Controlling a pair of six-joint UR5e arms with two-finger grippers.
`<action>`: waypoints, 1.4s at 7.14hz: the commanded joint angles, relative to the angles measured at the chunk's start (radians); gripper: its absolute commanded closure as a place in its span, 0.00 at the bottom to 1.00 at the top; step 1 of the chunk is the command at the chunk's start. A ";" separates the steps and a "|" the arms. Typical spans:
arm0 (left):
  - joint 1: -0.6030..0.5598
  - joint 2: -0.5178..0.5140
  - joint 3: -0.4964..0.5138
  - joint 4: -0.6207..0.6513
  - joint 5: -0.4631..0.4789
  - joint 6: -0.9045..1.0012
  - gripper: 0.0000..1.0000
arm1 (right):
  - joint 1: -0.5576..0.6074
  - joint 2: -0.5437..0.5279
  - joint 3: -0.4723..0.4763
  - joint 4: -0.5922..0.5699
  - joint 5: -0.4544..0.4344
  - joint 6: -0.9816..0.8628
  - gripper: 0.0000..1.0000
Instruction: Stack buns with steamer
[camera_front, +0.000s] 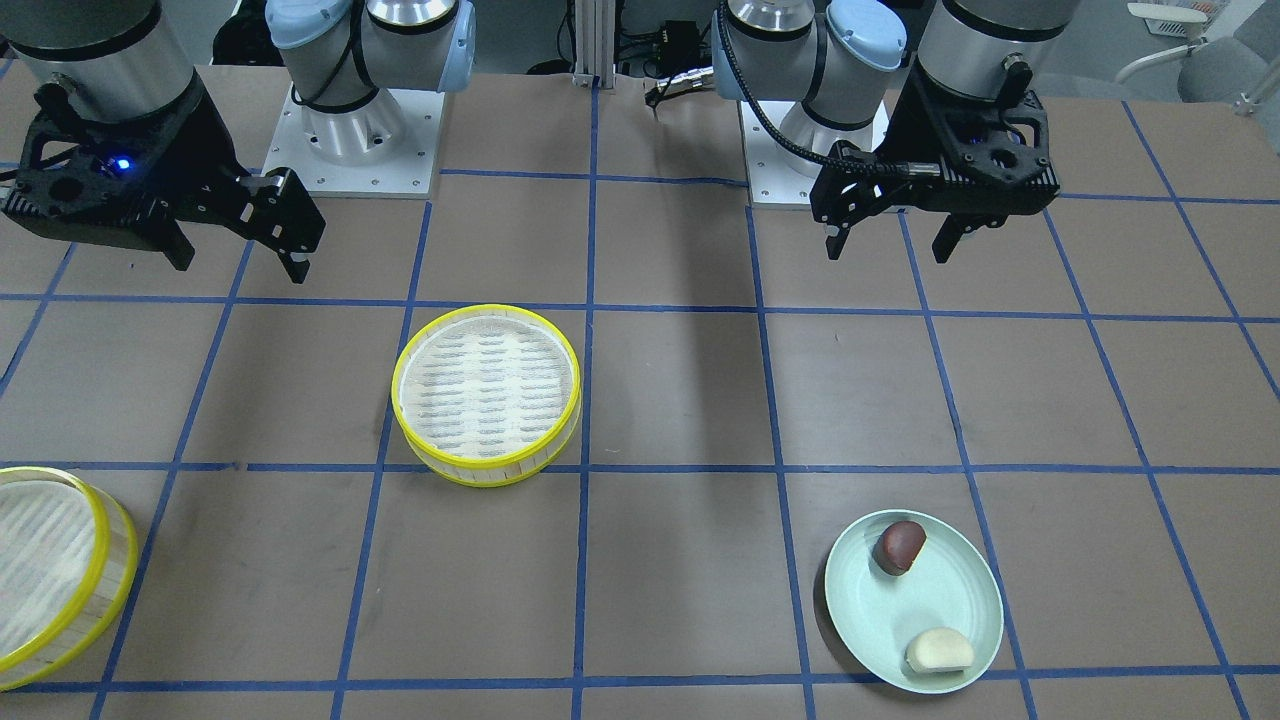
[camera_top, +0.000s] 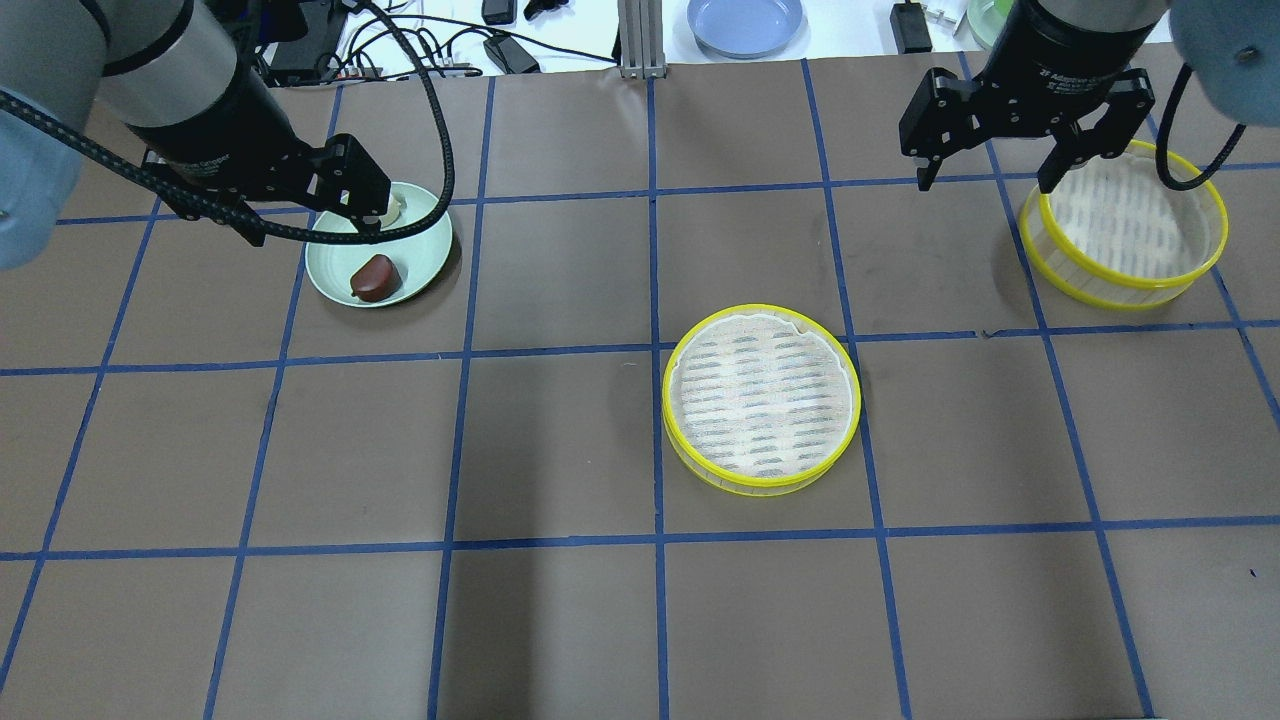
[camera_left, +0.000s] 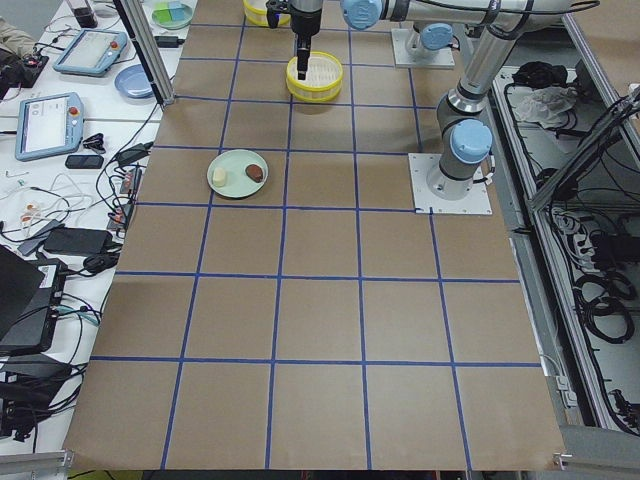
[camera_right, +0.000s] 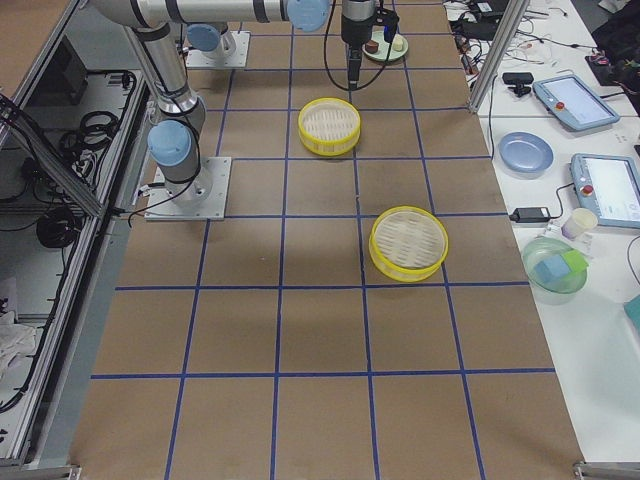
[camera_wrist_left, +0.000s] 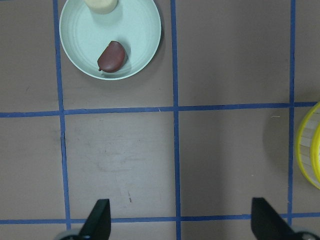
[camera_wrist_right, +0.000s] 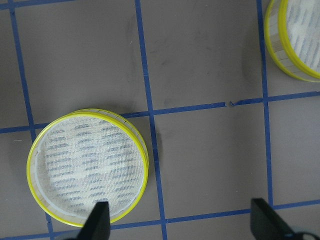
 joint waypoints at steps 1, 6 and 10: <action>-0.001 0.001 -0.002 -0.002 0.004 0.000 0.00 | 0.000 -0.001 0.000 -0.002 -0.002 0.006 0.00; 0.025 -0.010 -0.006 0.007 0.001 0.014 0.00 | -0.234 0.025 -0.003 -0.043 -0.016 -0.161 0.00; 0.146 -0.092 -0.006 0.115 -0.001 0.058 0.00 | -0.455 0.163 -0.003 -0.280 -0.077 -0.333 0.00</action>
